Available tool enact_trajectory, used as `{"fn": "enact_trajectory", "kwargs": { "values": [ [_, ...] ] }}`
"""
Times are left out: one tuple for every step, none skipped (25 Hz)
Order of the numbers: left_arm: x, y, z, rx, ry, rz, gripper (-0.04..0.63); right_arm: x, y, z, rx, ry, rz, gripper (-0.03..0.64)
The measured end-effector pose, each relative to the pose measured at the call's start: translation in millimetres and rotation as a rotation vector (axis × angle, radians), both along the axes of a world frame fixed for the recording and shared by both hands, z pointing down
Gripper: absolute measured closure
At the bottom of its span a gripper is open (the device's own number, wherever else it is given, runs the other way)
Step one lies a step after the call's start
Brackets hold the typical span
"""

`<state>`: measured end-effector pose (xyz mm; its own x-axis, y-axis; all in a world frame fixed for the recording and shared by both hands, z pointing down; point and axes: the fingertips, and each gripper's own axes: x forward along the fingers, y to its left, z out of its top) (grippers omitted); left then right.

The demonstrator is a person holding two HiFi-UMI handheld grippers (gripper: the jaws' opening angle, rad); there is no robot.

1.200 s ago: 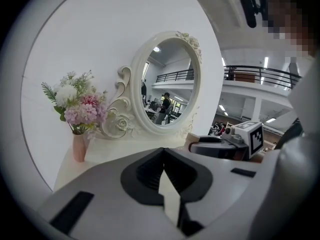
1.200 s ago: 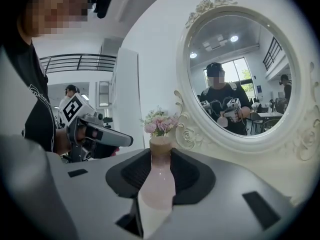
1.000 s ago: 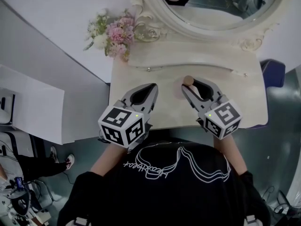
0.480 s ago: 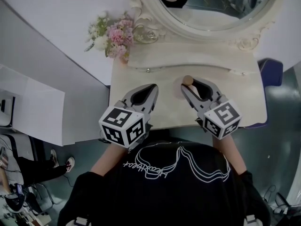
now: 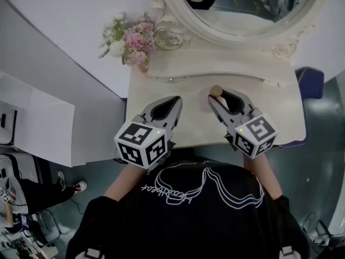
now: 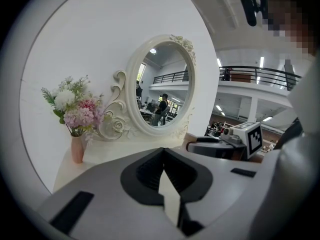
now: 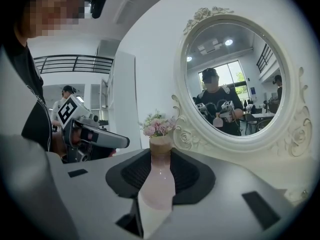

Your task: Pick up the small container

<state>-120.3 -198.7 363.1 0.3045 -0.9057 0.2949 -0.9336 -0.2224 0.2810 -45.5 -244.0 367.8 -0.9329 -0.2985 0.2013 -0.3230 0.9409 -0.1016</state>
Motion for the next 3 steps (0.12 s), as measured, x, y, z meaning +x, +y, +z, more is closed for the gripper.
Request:
{"fn": "enact_trajectory", "kwargs": {
  "values": [
    [0.3,0.0,0.2,0.0,0.0,0.001,0.593,0.2,0.1,0.0,-0.001,-0.001,0.001,0.492],
    [0.6,0.1,0.4,-0.001,0.0,0.002,0.592,0.3,0.2,0.1,-0.002,-0.001,0.001,0.493],
    [0.8,0.2,0.7,-0.001,-0.001,0.003,0.592,0.5,0.4,0.2,-0.002,-0.002,0.002,0.492]
  ]
}}
